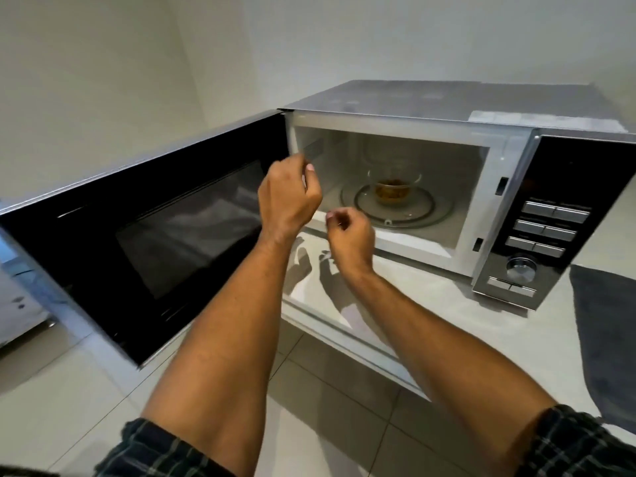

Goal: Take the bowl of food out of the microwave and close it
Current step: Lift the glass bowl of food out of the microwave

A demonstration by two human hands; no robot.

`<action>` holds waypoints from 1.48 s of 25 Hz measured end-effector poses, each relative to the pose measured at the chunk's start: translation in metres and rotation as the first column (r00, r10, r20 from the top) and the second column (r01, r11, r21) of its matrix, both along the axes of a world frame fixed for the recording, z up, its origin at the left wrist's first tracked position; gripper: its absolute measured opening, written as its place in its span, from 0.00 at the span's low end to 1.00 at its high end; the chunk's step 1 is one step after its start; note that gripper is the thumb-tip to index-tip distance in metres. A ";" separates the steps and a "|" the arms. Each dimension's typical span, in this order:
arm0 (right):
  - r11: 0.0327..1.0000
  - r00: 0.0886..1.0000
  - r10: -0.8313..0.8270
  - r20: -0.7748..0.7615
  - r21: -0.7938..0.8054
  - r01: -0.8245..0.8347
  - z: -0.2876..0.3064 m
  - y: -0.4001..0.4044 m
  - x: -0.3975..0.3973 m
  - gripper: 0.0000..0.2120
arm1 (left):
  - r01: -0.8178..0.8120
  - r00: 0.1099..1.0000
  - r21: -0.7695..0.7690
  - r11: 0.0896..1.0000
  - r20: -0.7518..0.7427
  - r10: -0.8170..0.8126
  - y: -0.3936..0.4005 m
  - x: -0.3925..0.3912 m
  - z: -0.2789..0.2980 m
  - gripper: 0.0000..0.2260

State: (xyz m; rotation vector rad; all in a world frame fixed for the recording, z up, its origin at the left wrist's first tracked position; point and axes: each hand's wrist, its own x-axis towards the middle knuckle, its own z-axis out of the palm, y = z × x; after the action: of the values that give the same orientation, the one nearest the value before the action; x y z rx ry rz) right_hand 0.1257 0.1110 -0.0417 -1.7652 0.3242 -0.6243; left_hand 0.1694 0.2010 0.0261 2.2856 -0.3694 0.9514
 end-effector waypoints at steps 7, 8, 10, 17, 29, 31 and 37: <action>0.938 0.947 -0.313 -0.066 0.138 0.319 0.026 -0.121 0.043 0.08 | -0.010 0.843 -0.597 0.802 -0.436 -0.314 -0.093 0.066 -0.042 0.12; 0.934 0.946 -0.315 -0.074 0.150 0.323 0.032 -0.133 0.053 0.13 | -0.045 0.791 -0.669 0.742 -0.477 -0.383 -0.106 0.074 -0.044 0.11; 0.932 0.944 -0.310 -0.115 0.159 0.326 0.038 -0.152 0.073 0.25 | -0.090 0.724 -0.743 0.664 -0.507 -0.468 -0.127 0.091 -0.044 0.10; 0.928 0.961 -0.214 -0.174 0.270 0.256 0.016 -0.159 0.117 0.28 | 0.091 0.656 -0.716 0.692 -0.479 -0.583 -0.168 0.130 -0.063 0.20; 0.880 0.980 -0.133 -0.149 0.437 0.186 0.035 -0.125 0.107 0.22 | -0.060 0.761 -0.709 0.703 -0.488 -0.427 -0.161 0.110 -0.050 0.24; 0.875 0.982 -0.092 -0.162 0.457 0.157 0.036 -0.112 0.090 0.20 | -0.123 0.785 -0.689 0.714 -0.508 -0.354 -0.148 0.092 -0.046 0.25; 0.904 0.972 0.070 -0.224 0.427 0.033 0.035 -0.083 0.028 0.27 | -0.180 0.876 -0.589 0.788 -0.460 -0.144 -0.112 0.022 -0.045 0.29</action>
State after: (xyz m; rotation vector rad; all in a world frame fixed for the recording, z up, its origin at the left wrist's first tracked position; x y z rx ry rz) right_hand 0.1540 0.0279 -0.0064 -1.4113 0.5628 -0.2971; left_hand 0.1919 0.0895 -0.0192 1.8080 0.1765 0.3770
